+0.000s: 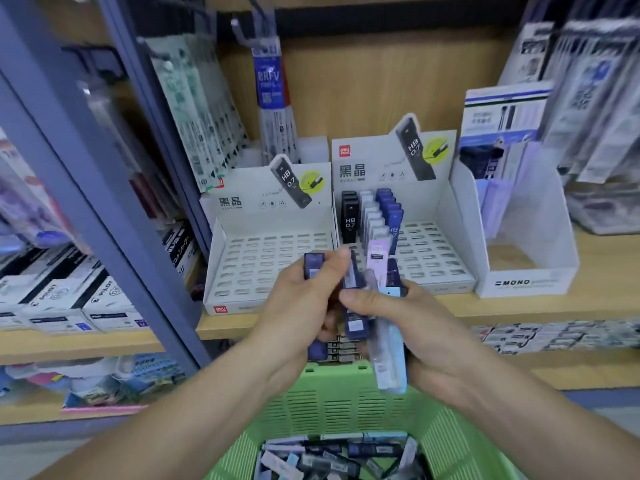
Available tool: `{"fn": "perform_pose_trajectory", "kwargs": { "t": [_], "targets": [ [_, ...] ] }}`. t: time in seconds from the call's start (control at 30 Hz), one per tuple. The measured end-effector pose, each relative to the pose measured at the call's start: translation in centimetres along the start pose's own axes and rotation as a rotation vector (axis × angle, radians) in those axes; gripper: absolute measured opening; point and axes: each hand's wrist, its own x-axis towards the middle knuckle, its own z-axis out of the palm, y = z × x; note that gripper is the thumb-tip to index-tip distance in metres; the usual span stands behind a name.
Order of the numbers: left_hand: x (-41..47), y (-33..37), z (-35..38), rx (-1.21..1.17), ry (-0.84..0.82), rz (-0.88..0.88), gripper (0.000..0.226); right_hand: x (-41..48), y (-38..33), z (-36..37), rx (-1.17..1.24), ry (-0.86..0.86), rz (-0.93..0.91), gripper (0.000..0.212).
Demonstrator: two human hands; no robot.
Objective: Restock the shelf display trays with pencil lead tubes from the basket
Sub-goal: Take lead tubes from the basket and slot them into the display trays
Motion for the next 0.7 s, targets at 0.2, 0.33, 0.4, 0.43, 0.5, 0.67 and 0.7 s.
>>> {"fn": "perform_pose_trajectory", "kwargs": {
  "t": [0.2,0.33,0.4,0.43,0.5,0.67,0.7],
  "targets": [
    [2.1,2.7,0.1,-0.157,-0.272,0.050,0.059,-0.7,-1.7,-2.2,0.199,0.066,-0.019,0.015],
    [2.2,3.1,0.4,0.116,-0.331,0.148,0.035,-0.2,-2.4,-2.8,0.301,0.076,-0.047,0.013],
    [1.9,3.2,0.7,0.275,-0.342,0.170,0.030,0.2,-2.8,-3.7,0.319,0.124,-0.057,0.005],
    [1.7,3.4,1.0,0.326,-0.338,0.173,0.027,0.3,-2.9,-4.2,0.324,0.150,-0.059,0.004],
    [1.8,3.7,1.5,0.401,-0.299,0.211,0.021,0.5,-3.2,-5.1,0.277,0.184,-0.086,0.012],
    [3.1,4.5,2.0,0.588,-0.370,0.245,0.028,1.4,-3.8,-7.1,0.135,0.197,-0.152,0.015],
    [3.3,4.9,2.1,0.628,-0.402,0.239,0.030,1.6,-3.8,-7.5,0.114,0.208,-0.157,0.016]
  ]
}}
